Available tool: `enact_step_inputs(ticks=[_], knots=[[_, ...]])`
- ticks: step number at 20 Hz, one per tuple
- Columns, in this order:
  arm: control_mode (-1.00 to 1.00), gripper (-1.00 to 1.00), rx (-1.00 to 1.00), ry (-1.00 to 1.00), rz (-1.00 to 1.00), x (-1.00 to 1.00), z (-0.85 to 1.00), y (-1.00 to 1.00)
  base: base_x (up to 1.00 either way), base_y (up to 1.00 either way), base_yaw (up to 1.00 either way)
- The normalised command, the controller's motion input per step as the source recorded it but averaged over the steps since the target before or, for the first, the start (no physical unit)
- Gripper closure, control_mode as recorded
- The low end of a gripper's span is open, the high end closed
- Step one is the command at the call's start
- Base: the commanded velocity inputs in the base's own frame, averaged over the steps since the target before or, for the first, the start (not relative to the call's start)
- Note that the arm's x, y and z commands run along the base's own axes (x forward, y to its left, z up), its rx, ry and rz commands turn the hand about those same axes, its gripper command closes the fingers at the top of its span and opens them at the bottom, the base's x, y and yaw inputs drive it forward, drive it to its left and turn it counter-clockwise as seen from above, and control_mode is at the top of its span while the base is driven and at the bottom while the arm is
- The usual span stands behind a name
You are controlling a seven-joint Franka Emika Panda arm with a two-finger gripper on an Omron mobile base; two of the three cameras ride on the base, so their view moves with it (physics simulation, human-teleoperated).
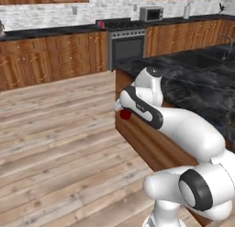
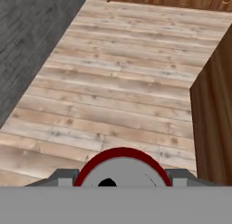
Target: Four empty soda cans are scattered around the kitchen. Gather all the cans and cluster them next to the stove for recycling.
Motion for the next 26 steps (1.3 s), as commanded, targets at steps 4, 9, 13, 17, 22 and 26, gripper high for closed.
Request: enact_step_inputs(ticks=[4,9,13,17,22,26], knots=[[1.00,1.00,0.00,0.00,0.00,0.00,0.00,0.00,0.86,0.61,0.01],[1.00,1.00,0.00,0.00,0.00,0.00,0.00,0.00,0.71,0.35,0.07],[1.00,1.00,0.00,0.00,0.00,0.00,0.00,0.00,0.77,0.58,0.01],[1.00,1.00,0.00,0.00,0.00,0.00,0.00,0.00,0.68,0.54,0.04],[1.00,1.00,0.00,0.00,0.00,0.00,0.00,0.00,0.83,0.52,0.03],[1.00,1.00,0.00,0.00,0.00,0.00,0.00,0.00,1.00,0.51,0.00]])
